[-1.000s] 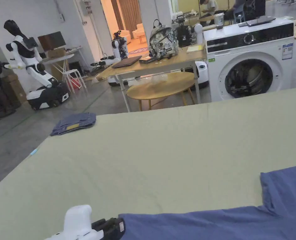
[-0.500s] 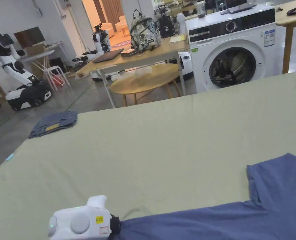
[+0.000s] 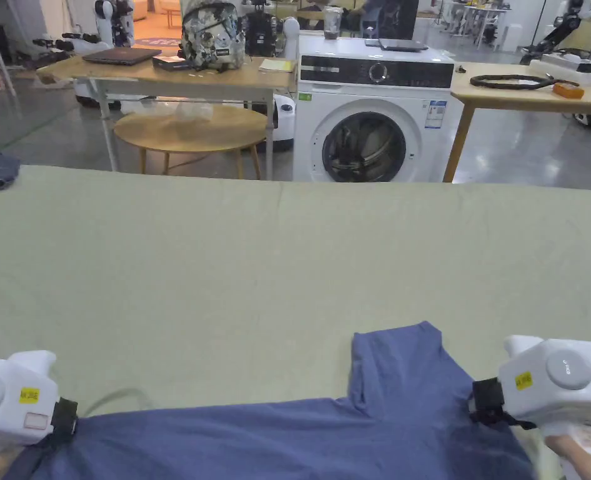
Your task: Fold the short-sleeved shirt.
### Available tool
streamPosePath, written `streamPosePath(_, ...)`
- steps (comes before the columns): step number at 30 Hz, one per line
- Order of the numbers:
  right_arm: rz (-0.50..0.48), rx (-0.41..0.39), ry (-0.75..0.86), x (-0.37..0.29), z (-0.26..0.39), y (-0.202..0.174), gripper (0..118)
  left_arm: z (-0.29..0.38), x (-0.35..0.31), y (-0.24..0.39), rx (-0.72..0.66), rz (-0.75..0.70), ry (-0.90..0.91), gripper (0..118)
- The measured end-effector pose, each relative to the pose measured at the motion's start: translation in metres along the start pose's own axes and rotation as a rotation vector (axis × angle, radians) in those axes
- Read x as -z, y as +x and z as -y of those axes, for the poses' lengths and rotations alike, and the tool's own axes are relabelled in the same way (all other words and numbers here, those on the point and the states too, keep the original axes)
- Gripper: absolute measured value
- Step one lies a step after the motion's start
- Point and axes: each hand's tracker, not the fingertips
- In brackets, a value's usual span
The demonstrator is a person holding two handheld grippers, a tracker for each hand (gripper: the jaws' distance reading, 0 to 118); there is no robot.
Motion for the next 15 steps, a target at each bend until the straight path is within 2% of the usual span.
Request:
streamPosePath(1, -0.003, 0.007, -0.018, 0.008, 0.002, -0.002, 27, 0.001, 0.000, 0.000, -0.007, 0.004, 0.001, 0)
streamPosePath(3, 0.021, -0.012, 0.042, 0.007, 0.013, -0.006, 21, 0.005, -0.002, 0.000, -0.014, 0.008, 0.008, 0)
streamPosePath(4, 0.022, -0.016, 0.052, 0.003, 0.013, -0.009, 7, 0.004, 0.000, -0.003, -0.012, 0.005, 0.014, 0)
streamPosePath(5, 0.023, -0.016, 0.067, 0.001, 0.014, -0.010, 3, 0.005, -0.001, 0.000, -0.002, -0.005, 0.020, 0)
streamPosePath(8, 0.014, -0.038, 0.101, -0.015, 0.019, -0.008, 2, 0.003, -0.012, 0.001, 0.017, -0.013, 0.033, 0)
streamPosePath(10, -0.028, -0.040, 0.183, -0.045, 0.030, -0.005, 2, 0.016, -0.048, -0.005, -0.021, 0.071, 0.174, 0)
streamPosePath(12, -0.077, -0.044, 0.257, -0.079, 0.050, 0.001, 2, 0.034, -0.089, -0.012, 0.004, 0.144, 0.283, 0)
streamPosePath(15, -0.116, -0.039, 0.330, -0.132, 0.099, 0.008, 2, 0.083, -0.144, -0.016, 0.051, 0.174, 0.325, 0)
